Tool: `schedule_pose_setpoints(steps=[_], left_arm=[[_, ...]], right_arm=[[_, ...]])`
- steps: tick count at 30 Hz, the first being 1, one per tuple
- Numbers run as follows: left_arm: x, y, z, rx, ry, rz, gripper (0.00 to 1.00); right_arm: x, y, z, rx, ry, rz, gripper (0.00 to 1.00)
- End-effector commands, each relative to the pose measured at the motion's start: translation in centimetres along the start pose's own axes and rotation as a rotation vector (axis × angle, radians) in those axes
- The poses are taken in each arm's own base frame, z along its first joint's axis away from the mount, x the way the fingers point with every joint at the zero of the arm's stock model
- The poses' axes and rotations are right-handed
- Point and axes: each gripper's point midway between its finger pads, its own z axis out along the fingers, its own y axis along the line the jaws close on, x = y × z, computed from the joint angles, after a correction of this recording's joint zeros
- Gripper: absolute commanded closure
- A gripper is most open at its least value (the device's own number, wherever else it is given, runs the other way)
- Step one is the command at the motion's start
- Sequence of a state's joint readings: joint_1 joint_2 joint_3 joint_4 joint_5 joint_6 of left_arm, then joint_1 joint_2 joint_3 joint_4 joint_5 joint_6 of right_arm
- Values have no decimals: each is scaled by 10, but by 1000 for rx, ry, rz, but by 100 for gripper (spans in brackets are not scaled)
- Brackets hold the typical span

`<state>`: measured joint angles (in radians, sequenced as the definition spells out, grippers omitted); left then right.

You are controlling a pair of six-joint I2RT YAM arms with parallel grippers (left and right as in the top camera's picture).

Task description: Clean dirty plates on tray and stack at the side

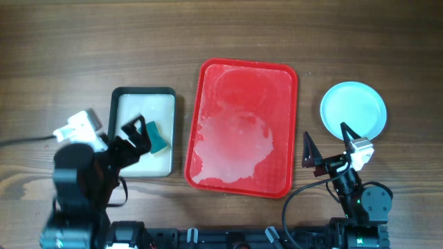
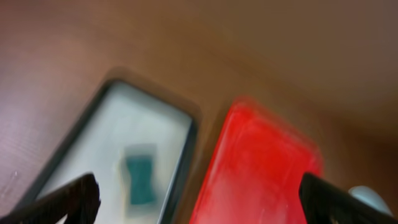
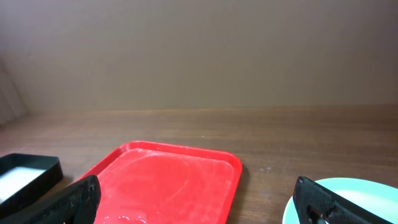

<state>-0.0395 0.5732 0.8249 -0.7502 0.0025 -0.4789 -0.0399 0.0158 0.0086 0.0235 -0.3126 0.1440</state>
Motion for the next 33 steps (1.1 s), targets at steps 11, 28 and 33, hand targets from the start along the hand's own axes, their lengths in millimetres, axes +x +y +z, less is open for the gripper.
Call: schedule_pose_setpoints(steps=[11, 28, 33], left_arm=[[14, 39, 13, 186, -520, -23, 0], [70, 46, 56, 213, -372, -2, 0], [70, 46, 57, 212, -371, -2, 0]], right_arm=[[-1, 1, 0, -5, -9, -14, 0], [-1, 1, 0, -5, -9, -14, 0], [-1, 1, 0, -5, -9, -14, 0]])
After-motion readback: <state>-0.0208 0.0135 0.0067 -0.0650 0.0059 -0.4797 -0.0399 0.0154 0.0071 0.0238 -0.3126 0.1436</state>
